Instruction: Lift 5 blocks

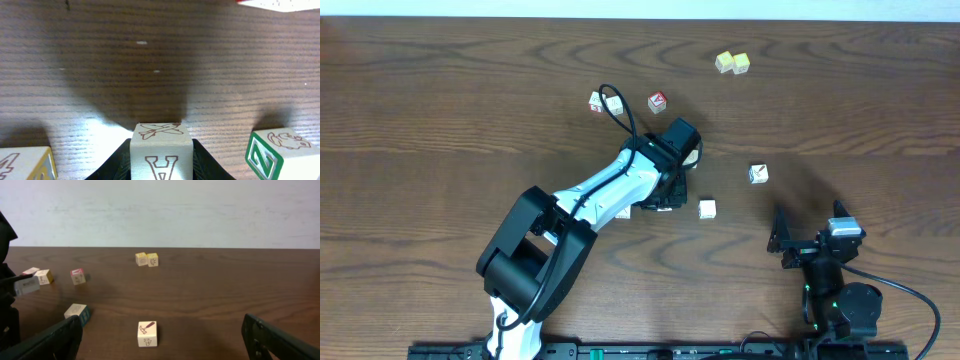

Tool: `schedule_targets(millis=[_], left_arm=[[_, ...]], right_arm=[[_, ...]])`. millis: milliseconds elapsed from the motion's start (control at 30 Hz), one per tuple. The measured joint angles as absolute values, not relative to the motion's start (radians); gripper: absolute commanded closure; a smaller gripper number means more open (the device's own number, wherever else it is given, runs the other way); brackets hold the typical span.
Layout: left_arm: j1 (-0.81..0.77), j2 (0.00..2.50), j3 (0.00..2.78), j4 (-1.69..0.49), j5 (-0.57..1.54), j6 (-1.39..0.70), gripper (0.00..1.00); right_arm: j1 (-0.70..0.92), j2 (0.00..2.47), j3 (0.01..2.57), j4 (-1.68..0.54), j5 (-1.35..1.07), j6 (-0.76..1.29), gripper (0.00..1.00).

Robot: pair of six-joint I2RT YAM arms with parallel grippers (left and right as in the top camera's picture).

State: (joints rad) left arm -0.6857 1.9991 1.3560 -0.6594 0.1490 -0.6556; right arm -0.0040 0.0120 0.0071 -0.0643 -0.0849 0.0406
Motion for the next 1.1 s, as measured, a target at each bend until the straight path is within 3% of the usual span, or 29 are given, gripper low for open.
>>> schedule_targets(millis=[167,367,833,900,1100], left_arm=[[-0.686,1.999,1.356,-0.654,0.124,-0.658,0.68],[-0.686,1.999,1.356,-0.653,0.105,-0.66,0.55],[-0.68,1.998,1.357,-0.655,0.106,-0.662,0.53],[-0.667,1.988,1.361,-0.666,0.107,-0.662,0.45],[-0.581,1.874,1.381,-0.691,0.11,-0.66,0.35]], right_arm=[[-0.004,0.012,0.007,-0.065,-0.085,0.041,0.01],[-0.004,0.012,0.007,-0.065,-0.085,0.041,0.01],[-0.004,0.012,0.007,-0.065,-0.085,0.041,0.01],[-0.004,0.012,0.007,-0.065,-0.085,0.041,0.01],[-0.004,0.012,0.007,-0.065,-0.085,0.041,0.01]])
